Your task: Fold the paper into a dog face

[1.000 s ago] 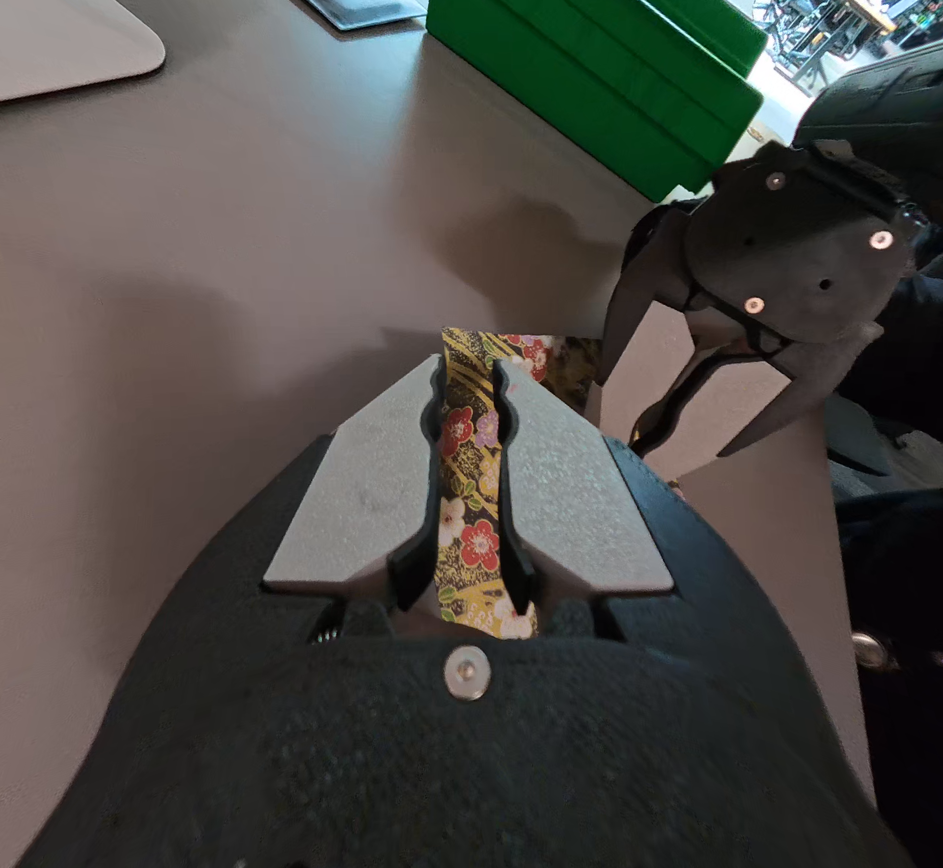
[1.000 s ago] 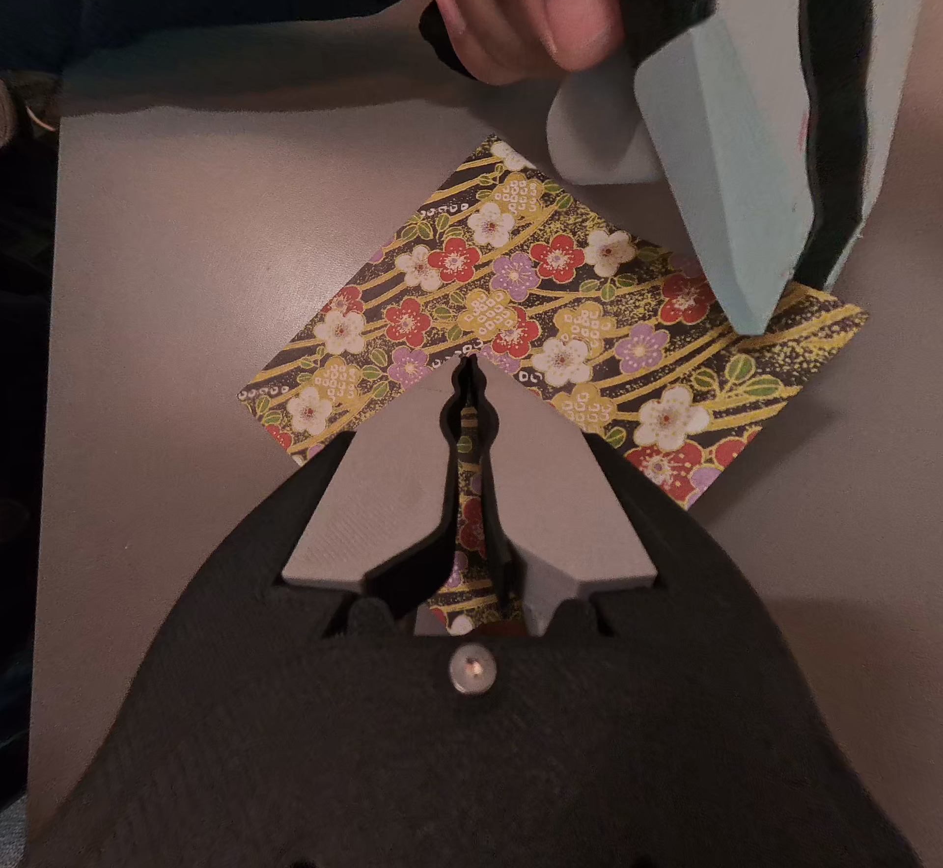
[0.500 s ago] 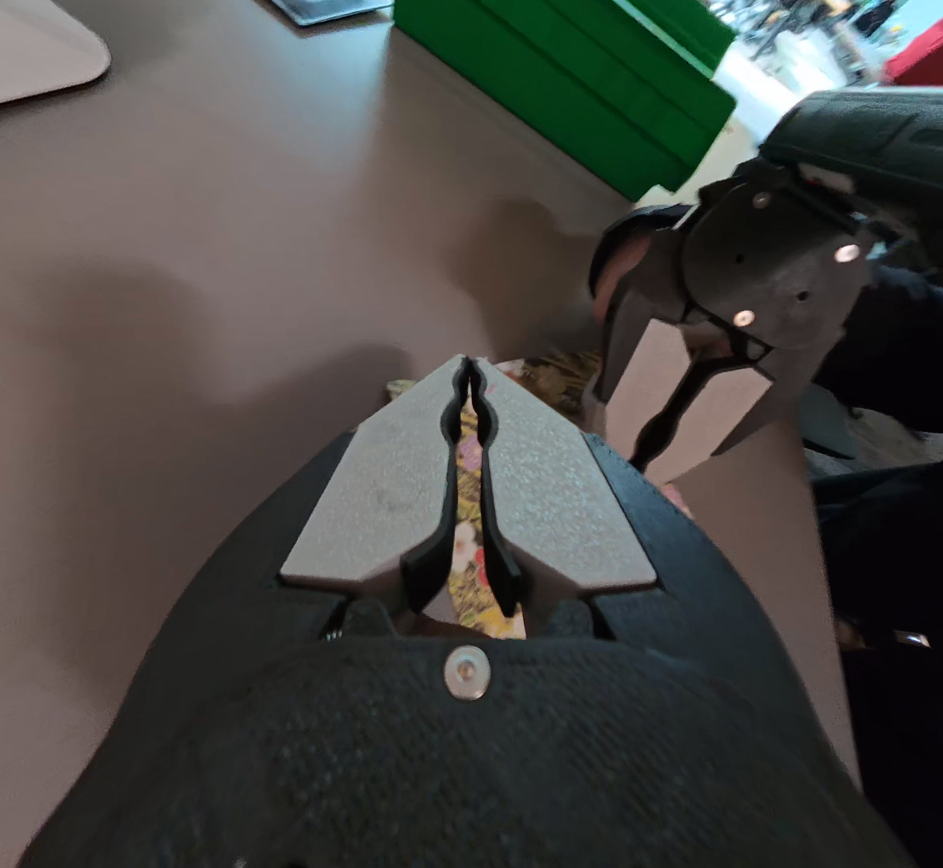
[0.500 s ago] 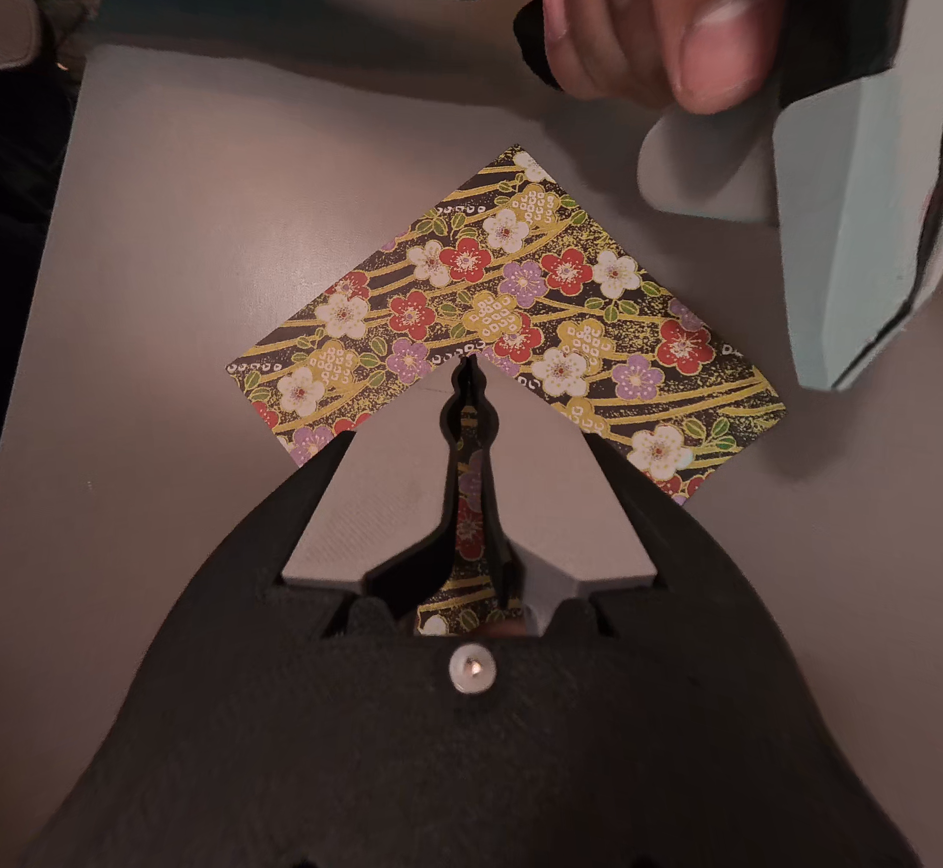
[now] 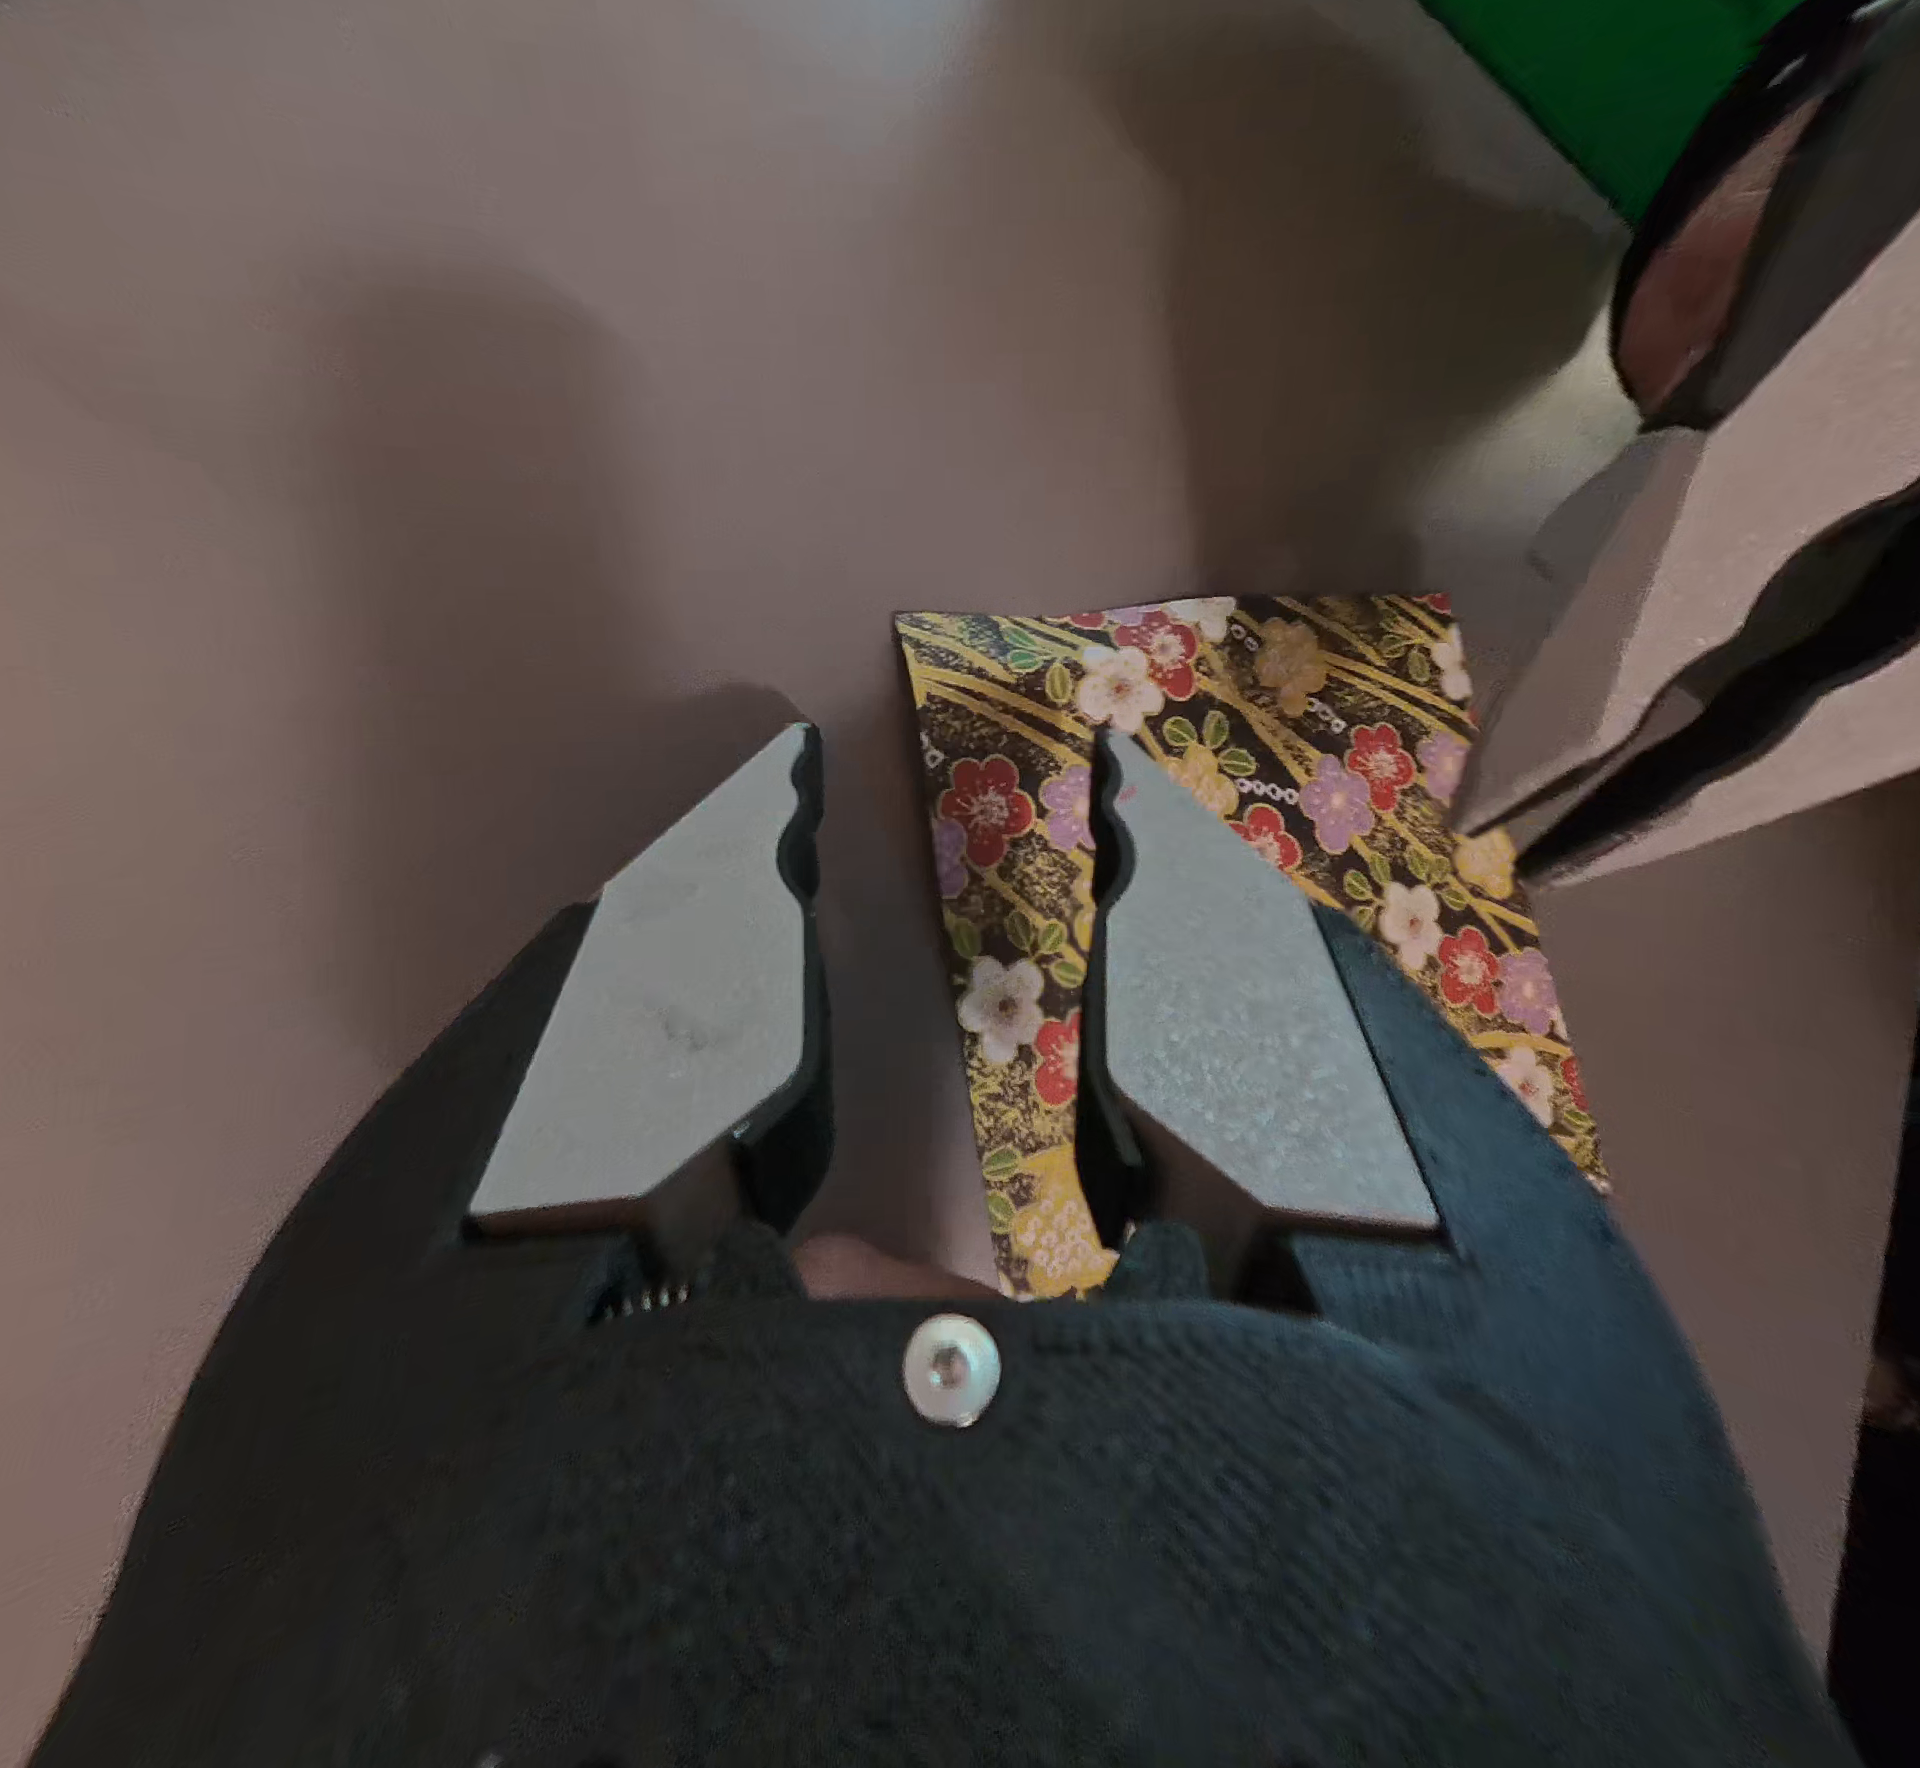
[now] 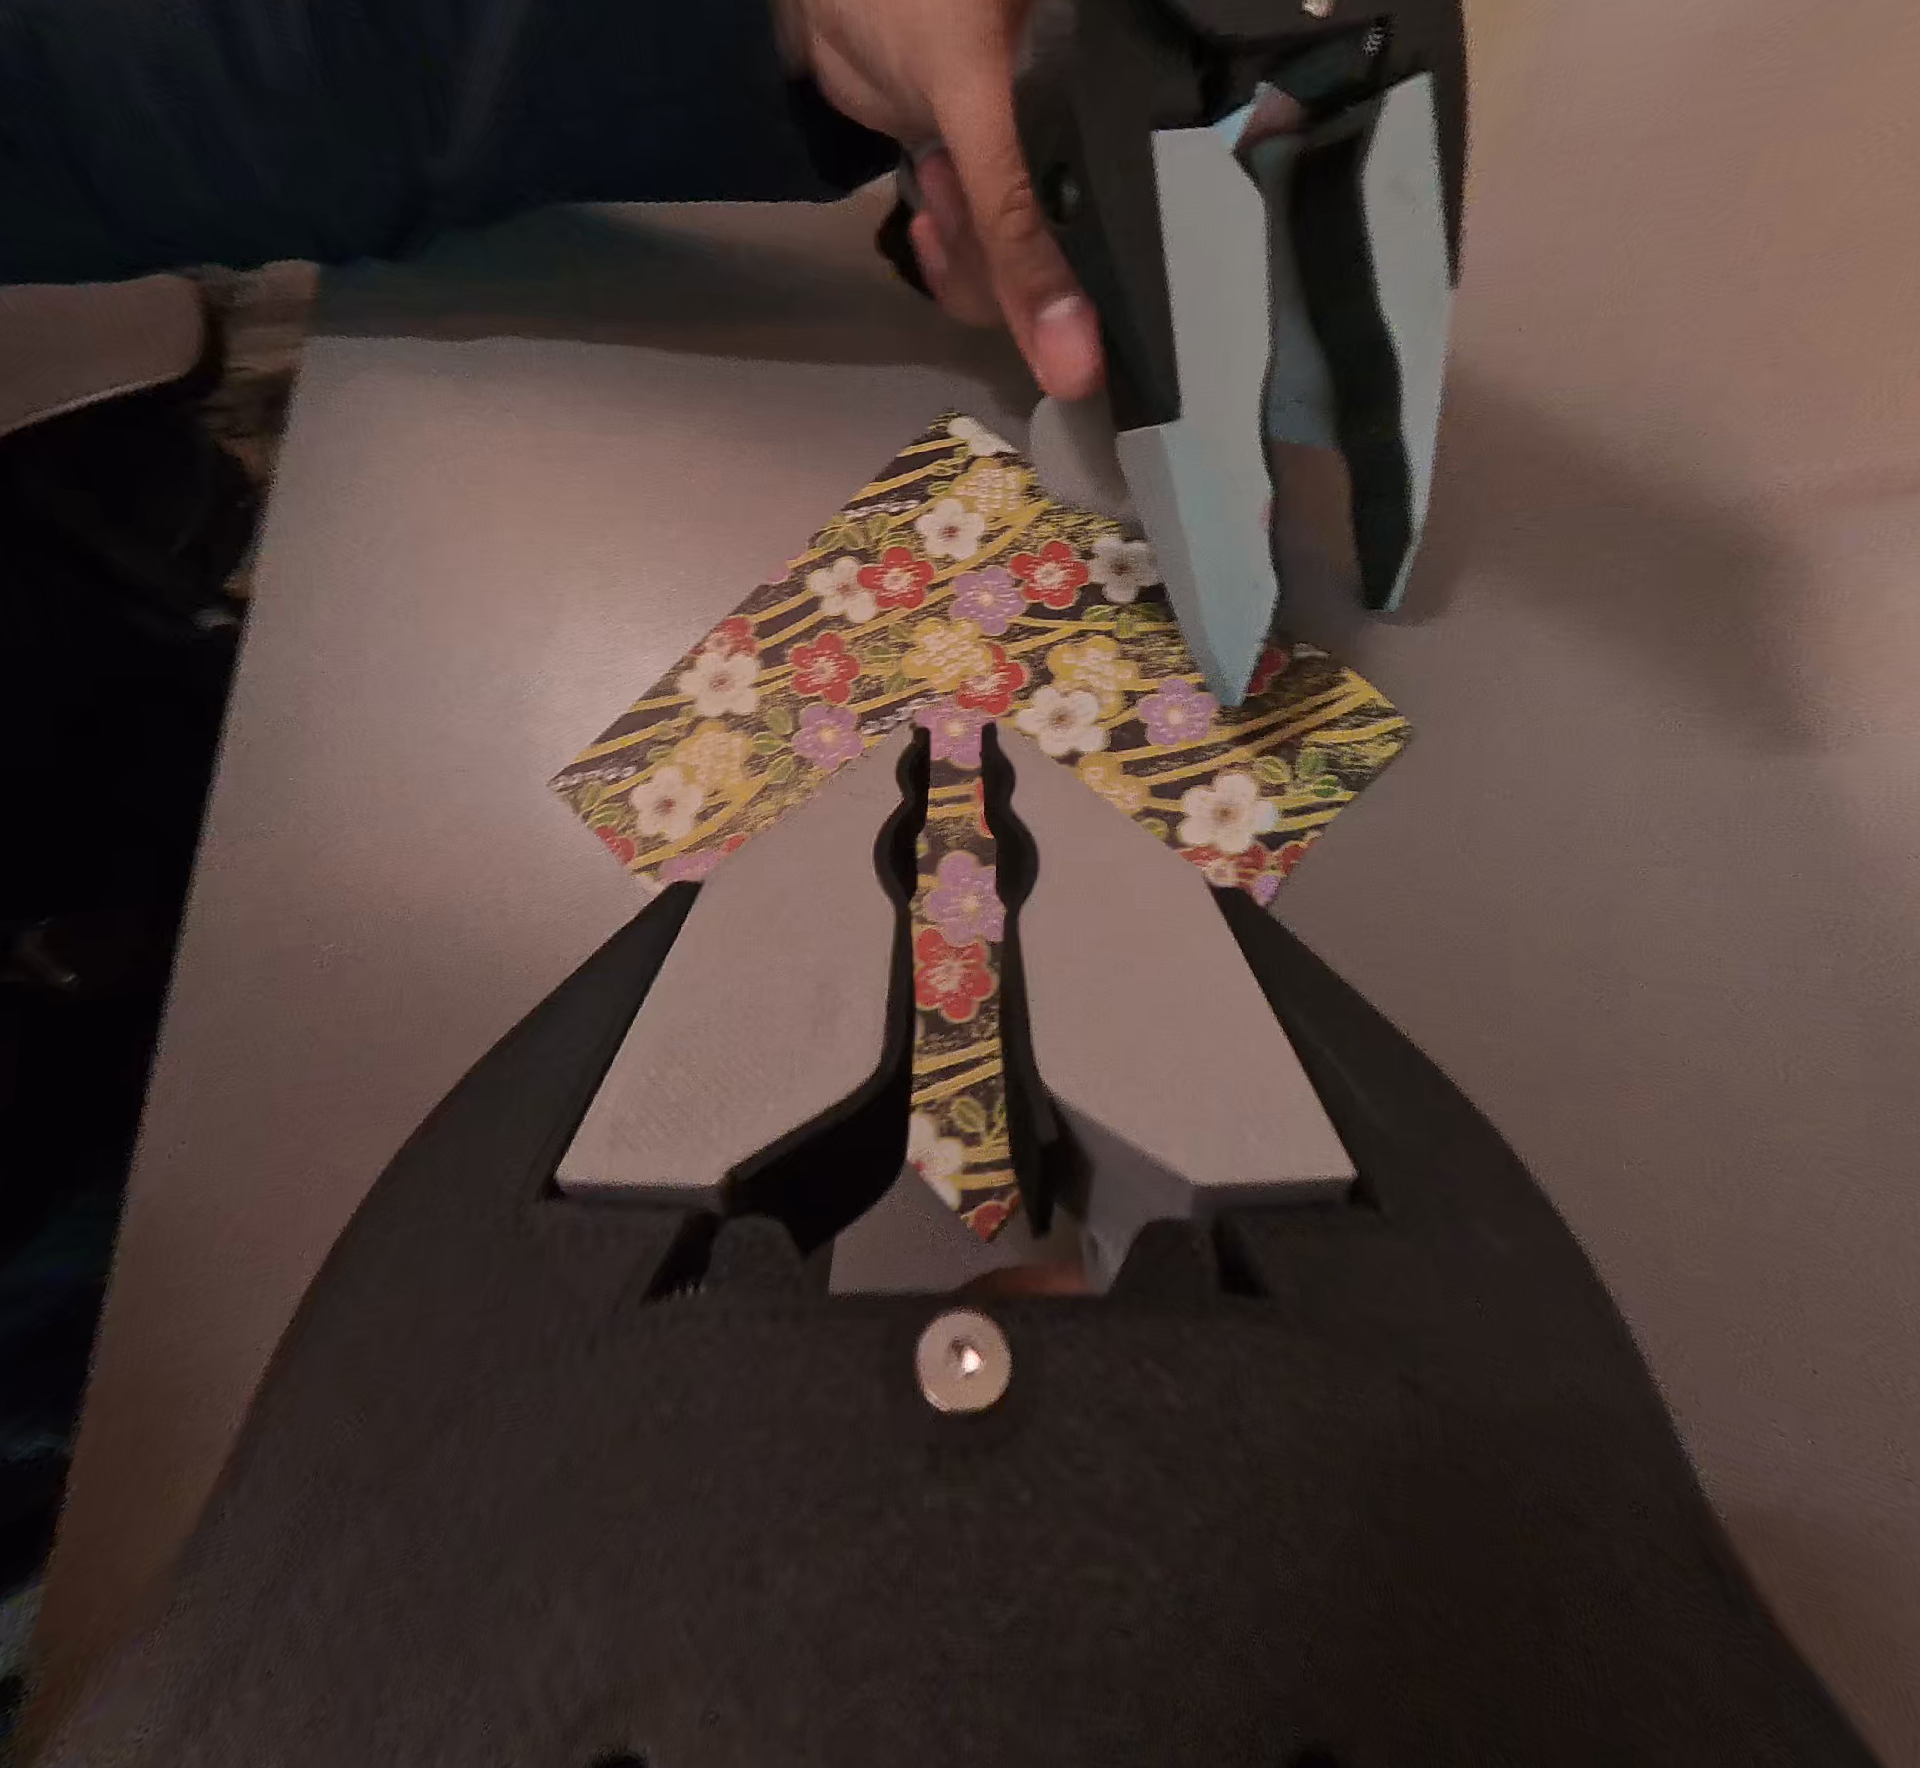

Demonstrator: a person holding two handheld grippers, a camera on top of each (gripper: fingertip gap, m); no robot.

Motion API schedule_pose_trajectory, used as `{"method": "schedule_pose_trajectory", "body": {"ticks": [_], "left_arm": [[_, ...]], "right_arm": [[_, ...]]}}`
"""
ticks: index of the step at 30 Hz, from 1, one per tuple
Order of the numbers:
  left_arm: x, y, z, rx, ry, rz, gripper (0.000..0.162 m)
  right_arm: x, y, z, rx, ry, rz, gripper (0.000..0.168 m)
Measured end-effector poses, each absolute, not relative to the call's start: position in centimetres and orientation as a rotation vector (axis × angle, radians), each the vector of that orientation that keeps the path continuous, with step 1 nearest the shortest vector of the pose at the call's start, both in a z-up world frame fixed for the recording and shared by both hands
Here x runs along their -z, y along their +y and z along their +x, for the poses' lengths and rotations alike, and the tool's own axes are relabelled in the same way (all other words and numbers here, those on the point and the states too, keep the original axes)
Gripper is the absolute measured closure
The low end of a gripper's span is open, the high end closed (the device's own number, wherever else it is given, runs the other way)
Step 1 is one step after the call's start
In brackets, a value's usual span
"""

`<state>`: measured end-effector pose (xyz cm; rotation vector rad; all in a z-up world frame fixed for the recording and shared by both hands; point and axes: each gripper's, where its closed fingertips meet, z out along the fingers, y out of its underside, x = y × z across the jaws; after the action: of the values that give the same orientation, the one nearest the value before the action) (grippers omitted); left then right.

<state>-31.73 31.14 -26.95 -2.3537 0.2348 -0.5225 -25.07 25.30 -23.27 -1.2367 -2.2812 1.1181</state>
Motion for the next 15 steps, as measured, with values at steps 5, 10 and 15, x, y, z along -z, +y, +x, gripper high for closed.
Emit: {"method": "schedule_pose_trajectory", "body": {"ticks": [5,10,15], "left_arm": [[26.7,30.7,-30.3,0.659,0.267,-2.339,0.113],[26.6,30.0,-29.4,0.836,0.262,-2.322,0.124],[26.6,30.2,-29.3,0.91,0.237,-2.299,0.131]], "right_arm": [[24.7,22.6,-23.0,-1.136,-2.479,-1.155,0.162],[27.3,22.7,-22.7,-1.02,-2.568,-1.213,0.162],[27.8,22.5,-22.8,-0.984,-2.584,-1.211,0.167]]}}
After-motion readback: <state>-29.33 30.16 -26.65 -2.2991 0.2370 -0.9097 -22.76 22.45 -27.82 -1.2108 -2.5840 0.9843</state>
